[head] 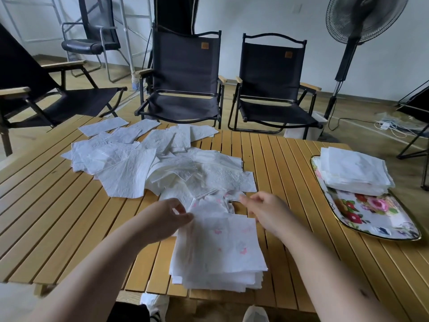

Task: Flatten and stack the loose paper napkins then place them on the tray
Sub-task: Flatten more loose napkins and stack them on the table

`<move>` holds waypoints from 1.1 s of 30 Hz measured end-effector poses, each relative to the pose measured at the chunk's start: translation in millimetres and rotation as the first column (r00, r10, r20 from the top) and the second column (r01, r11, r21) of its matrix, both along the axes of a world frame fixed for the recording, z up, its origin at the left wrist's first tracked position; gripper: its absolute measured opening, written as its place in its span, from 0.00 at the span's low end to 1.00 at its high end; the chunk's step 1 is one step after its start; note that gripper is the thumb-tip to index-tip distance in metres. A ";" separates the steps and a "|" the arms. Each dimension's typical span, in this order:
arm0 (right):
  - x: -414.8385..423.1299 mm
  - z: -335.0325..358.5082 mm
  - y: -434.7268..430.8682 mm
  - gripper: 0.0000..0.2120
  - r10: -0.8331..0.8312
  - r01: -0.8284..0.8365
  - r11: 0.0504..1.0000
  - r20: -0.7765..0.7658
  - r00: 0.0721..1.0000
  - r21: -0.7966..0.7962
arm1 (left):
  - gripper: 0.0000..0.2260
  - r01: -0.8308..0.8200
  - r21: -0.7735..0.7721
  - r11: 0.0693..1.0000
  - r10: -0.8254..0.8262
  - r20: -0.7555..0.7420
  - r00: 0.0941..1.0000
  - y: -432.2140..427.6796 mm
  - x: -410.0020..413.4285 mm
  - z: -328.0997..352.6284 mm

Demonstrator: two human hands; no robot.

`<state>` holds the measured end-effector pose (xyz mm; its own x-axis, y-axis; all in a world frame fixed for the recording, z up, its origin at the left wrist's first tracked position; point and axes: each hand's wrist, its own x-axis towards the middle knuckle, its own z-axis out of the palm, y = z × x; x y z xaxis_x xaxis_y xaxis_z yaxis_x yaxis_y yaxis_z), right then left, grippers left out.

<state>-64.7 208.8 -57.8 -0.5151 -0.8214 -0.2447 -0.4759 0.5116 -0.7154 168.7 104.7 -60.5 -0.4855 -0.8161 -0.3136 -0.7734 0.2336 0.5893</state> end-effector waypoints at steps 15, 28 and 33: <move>16.6 -23.2 -52.6 0.12 0.017 -0.005 0.989 0.083 0.996 -0.145 | 0.12 -0.101 0.086 0.991 0.113 -0.160 0.981 -39.6 -26.0 -29.3; 29.6 33.5 -18.2 0.05 0.226 -0.013 0.819 0.302 0.926 -0.574 | 0.08 -0.008 0.204 0.979 0.129 -0.583 0.802 -8.3 -31.6 18.2; 31.3 40.7 -9.2 0.04 0.254 0.134 0.795 0.525 0.813 -0.592 | 0.24 0.054 0.437 0.898 0.302 -0.701 0.646 2.1 -25.9 31.7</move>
<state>-33.3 199.6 -17.0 -0.3901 -0.9184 0.0662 0.0877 -0.1086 -0.9902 142.8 106.9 -28.8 -0.5964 -0.7791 -0.1933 -0.0387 -0.2126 0.9764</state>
